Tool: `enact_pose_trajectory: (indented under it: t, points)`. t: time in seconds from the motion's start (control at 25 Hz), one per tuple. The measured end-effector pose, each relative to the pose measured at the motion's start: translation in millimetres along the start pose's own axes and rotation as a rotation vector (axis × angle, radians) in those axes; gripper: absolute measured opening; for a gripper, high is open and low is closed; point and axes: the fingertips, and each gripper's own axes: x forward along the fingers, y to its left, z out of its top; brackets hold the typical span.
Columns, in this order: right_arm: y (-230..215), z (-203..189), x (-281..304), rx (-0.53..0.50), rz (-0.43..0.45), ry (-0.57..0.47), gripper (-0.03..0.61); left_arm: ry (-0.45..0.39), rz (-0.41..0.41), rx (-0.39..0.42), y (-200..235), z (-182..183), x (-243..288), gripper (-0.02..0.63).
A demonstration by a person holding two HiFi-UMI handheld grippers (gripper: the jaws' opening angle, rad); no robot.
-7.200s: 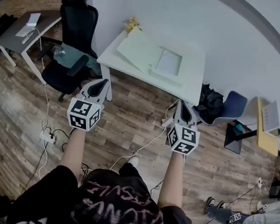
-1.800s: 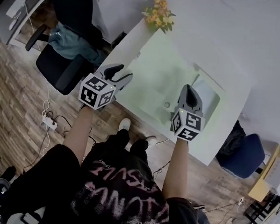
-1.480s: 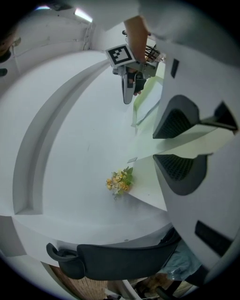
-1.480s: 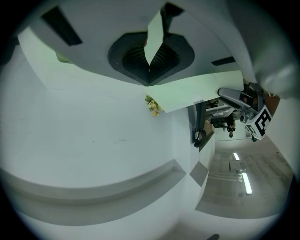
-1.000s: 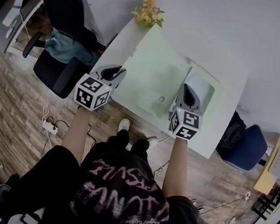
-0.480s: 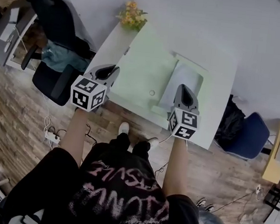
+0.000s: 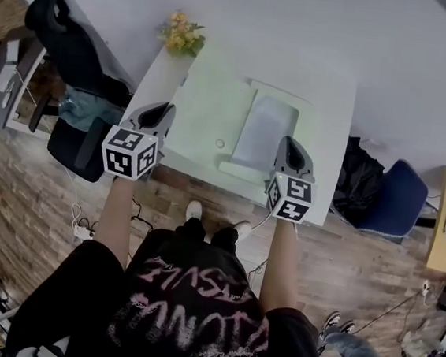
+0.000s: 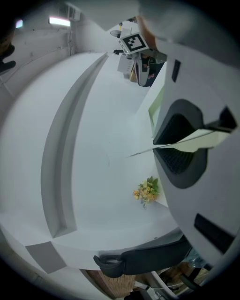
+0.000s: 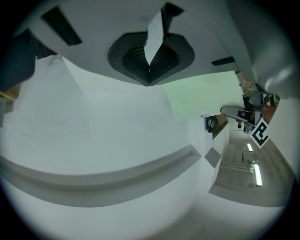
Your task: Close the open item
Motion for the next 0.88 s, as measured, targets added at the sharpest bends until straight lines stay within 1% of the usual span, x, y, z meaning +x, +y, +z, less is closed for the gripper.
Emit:
enact_pose_trajectory:
  t: [0.24,0.44,0.72,0.88]
  points:
    - [-37.8,-6.5,-17.9,0.018,-0.034,-0.001,0.009,-0.038,0.023,0.035,-29.2,22.0,14.4,0.021]
    - [-62.9,-13.6,-32.7,0.037,-0.061,-0.001,0.009,-0.054,-0.021,0.103,-70.8,35.1,29.8,0.015]
    - [-90.4,-19.1,-49.1,0.054,-0.092,-0.002,0.009,-0.030,-0.045,0.189,-120.3,44.0,50.3,0.017]
    - [-101.8,-24.5,-55.2,0.068,-0.105,0.000,0.009,-0.017,-0.080,0.206,-147.2,41.9,61.0,0.022]
